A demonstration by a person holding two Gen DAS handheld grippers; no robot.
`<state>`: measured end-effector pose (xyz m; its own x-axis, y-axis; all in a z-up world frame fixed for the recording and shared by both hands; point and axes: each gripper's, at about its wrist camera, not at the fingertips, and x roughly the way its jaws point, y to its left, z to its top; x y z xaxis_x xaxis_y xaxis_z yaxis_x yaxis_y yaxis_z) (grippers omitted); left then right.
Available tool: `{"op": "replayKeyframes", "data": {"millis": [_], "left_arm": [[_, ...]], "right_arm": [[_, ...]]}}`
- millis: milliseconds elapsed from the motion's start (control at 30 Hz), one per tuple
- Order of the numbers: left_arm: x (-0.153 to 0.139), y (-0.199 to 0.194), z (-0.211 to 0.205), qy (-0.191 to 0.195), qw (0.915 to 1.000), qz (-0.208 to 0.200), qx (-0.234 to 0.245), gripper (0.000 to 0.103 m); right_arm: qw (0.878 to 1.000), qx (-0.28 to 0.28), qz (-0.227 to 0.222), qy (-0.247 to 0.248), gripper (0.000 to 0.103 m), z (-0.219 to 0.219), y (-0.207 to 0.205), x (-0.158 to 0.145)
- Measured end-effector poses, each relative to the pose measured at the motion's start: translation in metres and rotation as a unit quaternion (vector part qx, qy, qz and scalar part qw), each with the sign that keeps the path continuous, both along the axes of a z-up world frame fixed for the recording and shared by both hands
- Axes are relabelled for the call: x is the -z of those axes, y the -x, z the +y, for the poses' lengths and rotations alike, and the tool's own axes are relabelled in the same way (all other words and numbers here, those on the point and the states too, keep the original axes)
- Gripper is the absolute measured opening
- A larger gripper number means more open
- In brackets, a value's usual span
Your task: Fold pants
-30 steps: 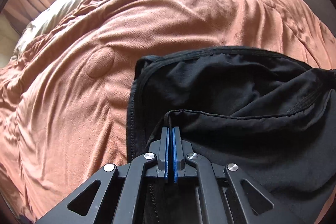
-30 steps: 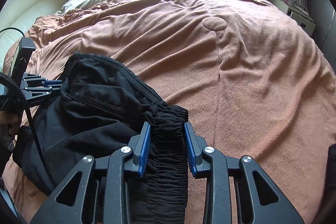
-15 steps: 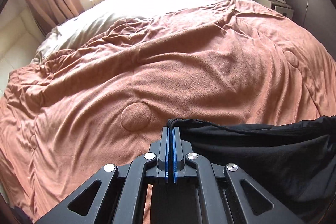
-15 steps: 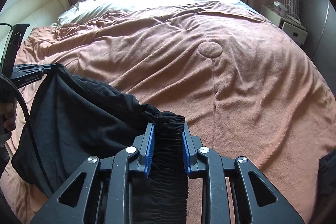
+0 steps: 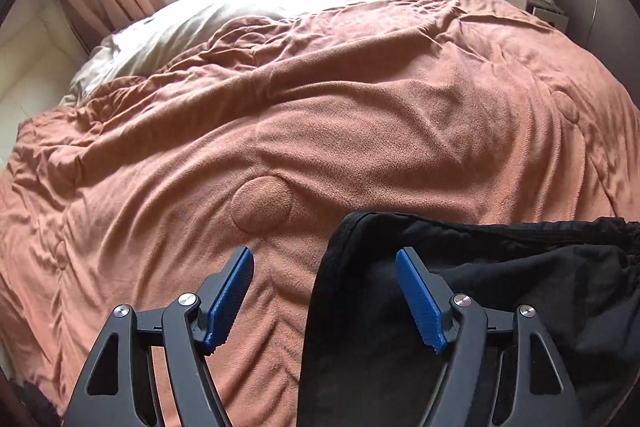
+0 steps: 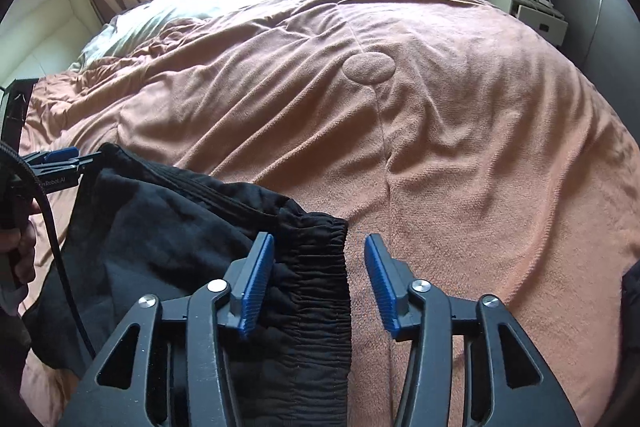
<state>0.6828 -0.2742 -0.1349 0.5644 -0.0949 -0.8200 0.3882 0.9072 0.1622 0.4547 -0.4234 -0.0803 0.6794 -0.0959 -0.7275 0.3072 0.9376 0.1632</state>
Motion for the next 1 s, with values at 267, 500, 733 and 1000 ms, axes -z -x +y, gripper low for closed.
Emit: {"op": "replayKeyframes", "data": {"millis": [267, 500, 733, 1000], "left_arm": [[-0.024, 0.044, 0.036, -0.001, 0.9999, -0.006, -0.009, 0.076], [-0.032, 0.088, 0.070, 0.009, 0.9996, 0.001, -0.028, 0.076], [-0.036, 0.128, 0.098, 0.027, 0.9982, 0.005, -0.052, 0.076], [-0.030, 0.165, 0.127, 0.068, 0.9938, 0.021, -0.086, 0.076]], "right_arm": [[1.000, -0.002, -0.017, -0.019, 0.052, 0.002, 0.051, -0.015], [0.999, 0.000, -0.027, -0.043, 0.051, 0.008, 0.094, -0.018], [0.997, 0.004, -0.029, -0.074, 0.052, 0.010, 0.127, -0.018], [0.991, 0.003, -0.036, -0.128, 0.052, 0.009, 0.143, -0.006]]}}
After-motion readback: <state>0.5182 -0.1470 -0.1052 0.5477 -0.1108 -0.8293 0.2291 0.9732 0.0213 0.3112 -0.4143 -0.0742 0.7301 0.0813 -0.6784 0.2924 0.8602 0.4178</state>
